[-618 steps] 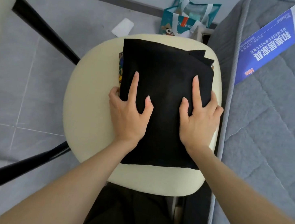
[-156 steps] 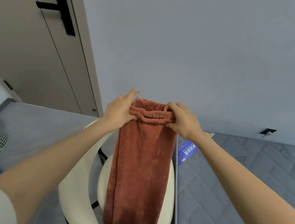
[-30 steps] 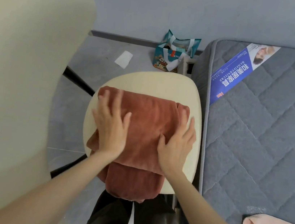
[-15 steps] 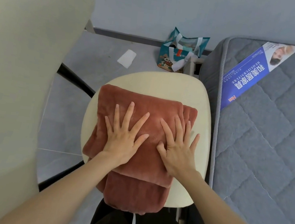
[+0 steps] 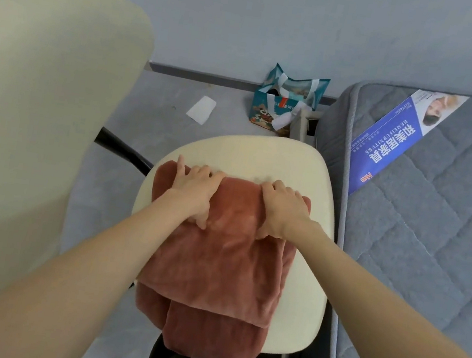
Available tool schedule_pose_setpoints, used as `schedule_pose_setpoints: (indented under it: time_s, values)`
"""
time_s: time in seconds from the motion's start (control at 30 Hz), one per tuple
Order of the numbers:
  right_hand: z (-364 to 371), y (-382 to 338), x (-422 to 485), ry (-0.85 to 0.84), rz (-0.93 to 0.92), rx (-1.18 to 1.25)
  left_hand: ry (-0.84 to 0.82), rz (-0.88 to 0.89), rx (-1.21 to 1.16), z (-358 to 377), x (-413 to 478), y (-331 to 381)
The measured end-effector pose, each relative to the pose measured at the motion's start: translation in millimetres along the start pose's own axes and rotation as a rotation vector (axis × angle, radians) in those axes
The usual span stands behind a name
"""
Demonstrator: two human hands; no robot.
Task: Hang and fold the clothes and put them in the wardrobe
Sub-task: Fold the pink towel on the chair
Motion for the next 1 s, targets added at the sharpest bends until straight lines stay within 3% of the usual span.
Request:
schedule_pose_setpoints:
  time_s: [0.27,0.5,0.6,0.7,1.0]
  values:
    - [-10.0,-3.5,-27.2,0.251,-0.044,0.028,0.302,-0.055,-0.023,-5.9,-32.3,-0.7]
    - [-114.8,3.0,-36.9,0.711,-0.091,-0.082,0.786,-0.232,0.013,-96.7,-33.7,-15.2]
    - [-139.6,9.6,-38.4,0.827,-0.087,-0.099,0.851,-0.237,-0.002,-114.7,-27.7,-9.6]
    - [-123.1,15.6,-42.5,0.780,-0.099,-0.108,0.816,-0.196,-0.025,-99.5,-30.6,0.2]
    - [-32.3,8.8,-97.4,0.376,-0.152,-0.205,0.773,0.040,-0.150,-23.5,-80.5,19.7]
Point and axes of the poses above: each hand's wrist, its own x-axis towards the middle knuckle, its own z-axis out of the palm, y = z × x, the point moved 3 cm from there along x, towards the middle knuckle, and after that the axes turned 10 degrees about x, right-handed, at the moved point
